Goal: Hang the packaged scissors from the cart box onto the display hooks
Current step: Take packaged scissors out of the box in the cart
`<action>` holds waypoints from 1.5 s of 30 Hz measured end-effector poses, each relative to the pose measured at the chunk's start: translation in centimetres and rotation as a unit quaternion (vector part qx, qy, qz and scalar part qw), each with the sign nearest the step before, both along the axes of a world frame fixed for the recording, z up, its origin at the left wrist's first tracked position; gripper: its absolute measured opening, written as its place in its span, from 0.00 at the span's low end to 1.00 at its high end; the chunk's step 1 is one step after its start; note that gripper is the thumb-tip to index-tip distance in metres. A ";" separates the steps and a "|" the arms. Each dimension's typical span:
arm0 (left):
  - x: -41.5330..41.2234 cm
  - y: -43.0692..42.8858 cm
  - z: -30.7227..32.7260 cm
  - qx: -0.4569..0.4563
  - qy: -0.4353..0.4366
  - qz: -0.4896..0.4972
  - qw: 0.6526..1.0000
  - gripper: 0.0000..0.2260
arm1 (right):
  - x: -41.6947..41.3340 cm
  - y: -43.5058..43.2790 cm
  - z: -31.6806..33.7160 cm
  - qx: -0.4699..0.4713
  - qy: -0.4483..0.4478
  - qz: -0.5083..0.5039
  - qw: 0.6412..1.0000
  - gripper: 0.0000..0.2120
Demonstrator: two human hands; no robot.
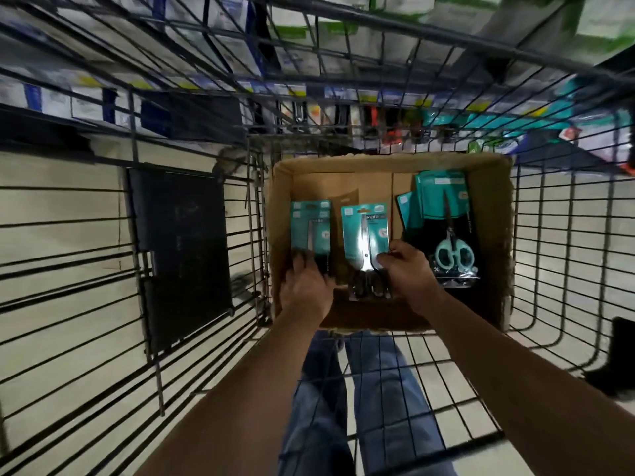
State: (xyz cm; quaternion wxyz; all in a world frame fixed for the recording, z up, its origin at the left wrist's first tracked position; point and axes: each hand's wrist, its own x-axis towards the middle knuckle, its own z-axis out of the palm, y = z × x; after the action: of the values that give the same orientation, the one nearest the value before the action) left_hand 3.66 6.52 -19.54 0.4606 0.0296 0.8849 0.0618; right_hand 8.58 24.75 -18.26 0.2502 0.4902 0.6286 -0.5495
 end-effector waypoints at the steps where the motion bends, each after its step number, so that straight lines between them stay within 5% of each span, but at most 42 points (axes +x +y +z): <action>1: 0.2 0.1 -0.4 -0.009 0.008 -0.006 1.000 0.31 | 0.1 0.0 0.0 -0.009 0.001 -0.007 1.000 0.07; 9: 1.2 0.9 -1.1 -0.028 0.085 -0.009 0.996 0.24 | 1.1 -0.1 -0.9 -0.015 0.004 -0.039 0.999 0.07; 16: 0.2 1.4 -1.2 0.007 0.121 0.102 0.987 0.36 | 2.0 -0.3 -1.7 -0.009 -0.021 -0.010 1.000 0.09; 20: -0.3 1.0 0.3 0.055 0.102 0.114 0.987 0.22 | 2.2 0.2 -0.7 -0.006 -0.030 0.005 1.000 0.08; 32: -2.4 0.1 15.8 0.130 0.064 0.169 0.975 0.12 | 2.2 3.5 11.7 -0.028 0.035 -0.045 0.998 0.14; 40: -1.7 0.0 22.8 0.228 0.064 0.230 0.944 0.11 | 4.6 4.4 20.2 -0.003 0.085 -0.136 0.987 0.06; 45: -0.4 0.6 27.3 0.296 0.079 0.160 0.938 0.05 | 9.0 4.4 23.0 0.068 0.115 -0.126 0.983 0.10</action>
State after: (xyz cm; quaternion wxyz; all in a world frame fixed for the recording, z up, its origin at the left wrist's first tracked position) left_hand 3.27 7.08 7.76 0.3439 0.0276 0.8530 0.3915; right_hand 17.59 29.19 4.76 0.0708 0.5149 0.6223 -0.5854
